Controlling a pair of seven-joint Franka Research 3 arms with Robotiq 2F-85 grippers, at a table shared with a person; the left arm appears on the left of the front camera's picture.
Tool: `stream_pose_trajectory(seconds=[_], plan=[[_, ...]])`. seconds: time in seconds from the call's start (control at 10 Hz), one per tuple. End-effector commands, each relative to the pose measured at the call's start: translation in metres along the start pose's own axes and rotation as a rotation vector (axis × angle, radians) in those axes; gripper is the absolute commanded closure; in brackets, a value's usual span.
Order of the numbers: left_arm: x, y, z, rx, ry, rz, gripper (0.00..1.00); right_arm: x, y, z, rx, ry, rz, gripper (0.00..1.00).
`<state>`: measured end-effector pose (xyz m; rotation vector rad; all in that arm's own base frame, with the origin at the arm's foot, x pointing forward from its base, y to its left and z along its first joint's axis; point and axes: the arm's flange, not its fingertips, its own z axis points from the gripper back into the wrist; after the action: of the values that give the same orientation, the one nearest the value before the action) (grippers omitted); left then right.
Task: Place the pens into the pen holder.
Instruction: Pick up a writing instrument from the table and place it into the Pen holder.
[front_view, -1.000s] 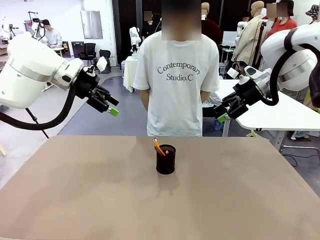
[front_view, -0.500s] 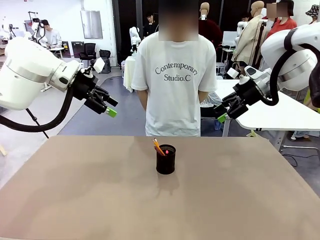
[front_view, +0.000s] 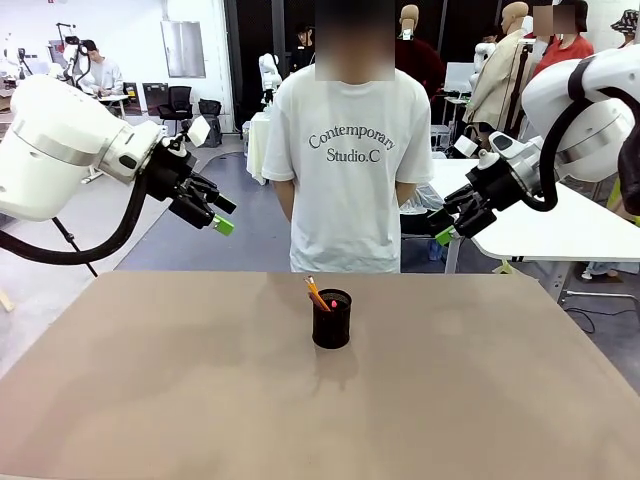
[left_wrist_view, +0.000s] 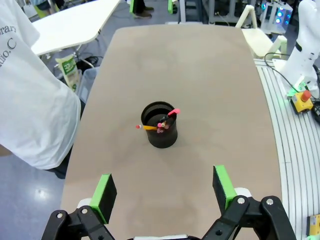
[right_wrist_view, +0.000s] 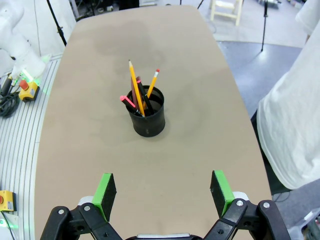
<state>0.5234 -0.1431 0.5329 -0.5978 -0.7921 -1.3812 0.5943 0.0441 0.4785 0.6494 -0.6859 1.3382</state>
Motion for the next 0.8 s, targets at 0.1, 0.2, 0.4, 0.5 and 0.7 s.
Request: stream_pose_trajectory(seconds=[0.1, 0.2, 0.4, 0.5, 0.7], plan=[[0.0019, -0.0006, 0.0001, 0.004, 0.012, 0.010, 0.00, 0.0020, 0.0023, -0.0007, -0.010, 0.011, 0.006, 0.00], [0.0019, -0.0006, 0.0001, 0.004, 0.012, 0.010, 0.00, 0.0020, 0.0023, -0.0007, -0.010, 0.011, 0.006, 0.00], [0.0019, -0.0006, 0.0001, 0.004, 0.012, 0.010, 0.00, 0.0020, 0.0023, -0.0007, -0.010, 0.011, 0.006, 0.00], [0.0019, -0.0006, 0.0001, 0.004, 0.012, 0.010, 0.00, 0.0020, 0.0023, -0.0007, -0.010, 0.011, 0.006, 0.00], [0.0019, -0.0006, 0.0001, 0.004, 0.012, 0.010, 0.00, 0.0020, 0.0023, -0.0007, -0.010, 0.011, 0.006, 0.00]])
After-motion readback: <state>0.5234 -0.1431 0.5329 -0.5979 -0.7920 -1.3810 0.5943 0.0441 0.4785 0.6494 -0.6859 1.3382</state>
